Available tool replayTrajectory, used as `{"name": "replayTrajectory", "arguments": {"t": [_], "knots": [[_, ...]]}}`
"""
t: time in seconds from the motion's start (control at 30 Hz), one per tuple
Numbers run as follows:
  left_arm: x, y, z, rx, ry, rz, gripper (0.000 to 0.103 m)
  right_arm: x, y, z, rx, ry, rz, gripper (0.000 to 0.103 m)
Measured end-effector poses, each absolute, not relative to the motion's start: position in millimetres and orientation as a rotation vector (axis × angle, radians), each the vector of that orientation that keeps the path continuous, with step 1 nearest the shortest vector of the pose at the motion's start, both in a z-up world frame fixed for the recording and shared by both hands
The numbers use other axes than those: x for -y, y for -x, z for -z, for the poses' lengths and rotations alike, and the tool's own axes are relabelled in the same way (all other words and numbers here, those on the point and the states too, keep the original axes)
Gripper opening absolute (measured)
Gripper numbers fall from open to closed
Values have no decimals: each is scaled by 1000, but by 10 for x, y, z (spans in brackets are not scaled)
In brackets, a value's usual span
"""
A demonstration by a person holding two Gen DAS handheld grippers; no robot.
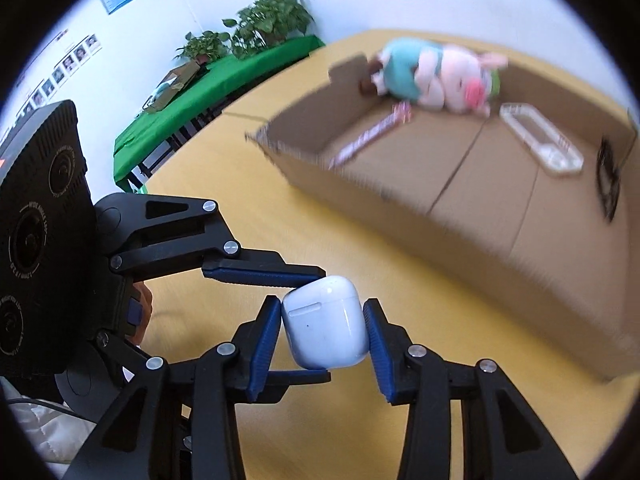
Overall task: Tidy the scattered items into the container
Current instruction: 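Pass the earbud case from the left gripper to the right gripper, then carry the earbud case in the right gripper over the box and release it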
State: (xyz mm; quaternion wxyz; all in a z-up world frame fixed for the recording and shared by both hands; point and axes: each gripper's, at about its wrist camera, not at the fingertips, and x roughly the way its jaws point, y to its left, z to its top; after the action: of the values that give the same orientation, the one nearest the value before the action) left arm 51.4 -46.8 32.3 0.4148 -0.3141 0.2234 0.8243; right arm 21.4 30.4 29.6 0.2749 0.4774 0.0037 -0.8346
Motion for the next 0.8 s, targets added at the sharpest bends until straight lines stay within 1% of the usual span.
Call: {"name": "replayTrajectory", "arguments": {"t": [0.27,0.43,0.57,0.63,0.8], "knots": [[312,-98,-969,-654,641,-2092,47,-448,172,-1004,-138,-1140,2314,38],[186,358,-1191,-712,627,-2063,47,-589,557,-1245,-158,-1109,2296,36],[88,742,-1156,-754,667,-2014,47,-662,965,-1189,-159,-1143,2242,32],[35,935,-1077,-767,703,-1988,46,-684,1139,-1090,-163,-1166,2211,21],[-40,1374,-812,-770,803,-1926,46,-819,1600,-754,-90,-1235,2154,21]]}}
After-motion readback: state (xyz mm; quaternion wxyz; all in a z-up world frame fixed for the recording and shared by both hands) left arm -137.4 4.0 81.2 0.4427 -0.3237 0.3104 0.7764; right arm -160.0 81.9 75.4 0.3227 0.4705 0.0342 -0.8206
